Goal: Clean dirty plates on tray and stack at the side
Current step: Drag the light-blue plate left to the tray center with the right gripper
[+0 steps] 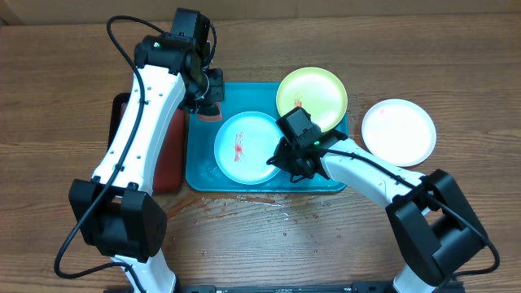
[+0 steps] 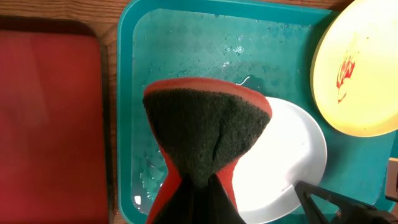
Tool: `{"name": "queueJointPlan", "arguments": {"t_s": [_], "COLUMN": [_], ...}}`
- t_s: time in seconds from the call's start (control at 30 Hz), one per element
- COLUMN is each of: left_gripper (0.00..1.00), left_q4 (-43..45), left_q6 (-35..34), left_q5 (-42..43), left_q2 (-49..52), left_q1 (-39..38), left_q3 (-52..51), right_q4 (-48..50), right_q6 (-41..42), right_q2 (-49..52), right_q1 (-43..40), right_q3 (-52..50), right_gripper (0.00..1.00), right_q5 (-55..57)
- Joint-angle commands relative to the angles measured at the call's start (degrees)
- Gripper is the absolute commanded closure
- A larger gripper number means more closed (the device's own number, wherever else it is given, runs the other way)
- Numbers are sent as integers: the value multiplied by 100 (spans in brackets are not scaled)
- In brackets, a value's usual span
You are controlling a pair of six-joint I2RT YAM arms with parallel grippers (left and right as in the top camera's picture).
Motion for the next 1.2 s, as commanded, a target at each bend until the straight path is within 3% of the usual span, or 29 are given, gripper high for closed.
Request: {"name": "queueJointPlan", "arguments": {"t_s": [0.0,0.07,0.2,0.43,0.63,1.03,1.17], "left_gripper": [96,96,96,96,96,96,96], "left_q4": [22,20,24,24,50,61,59], "left_q6": [2,4,2,2,0,2,2], "left_q5": [-39,-39,-39,-42,-39,-39,-39], "left_q2": [31,31,31,31,31,46,116], "left_q1": [-37,-37,-37,-37,-37,-37,-37], "left_q3": [149,149,149,149,149,146,142], "right_q4": [173,190,157,223,789,813,820], "right_q6": [55,-103,-640,-1335,-2011,-1368,-1368], "right_q2": [138,162,166,166,245,638,636], "right_q1": [28,28,28,-286,-363,-345,-345], "right_q3": [125,125,127,131,129,129,129], "right_gripper": [96,95,77,66,64,65,74], "right_q5": [-120,-245,-269,-177,-140,-184,-269]}}
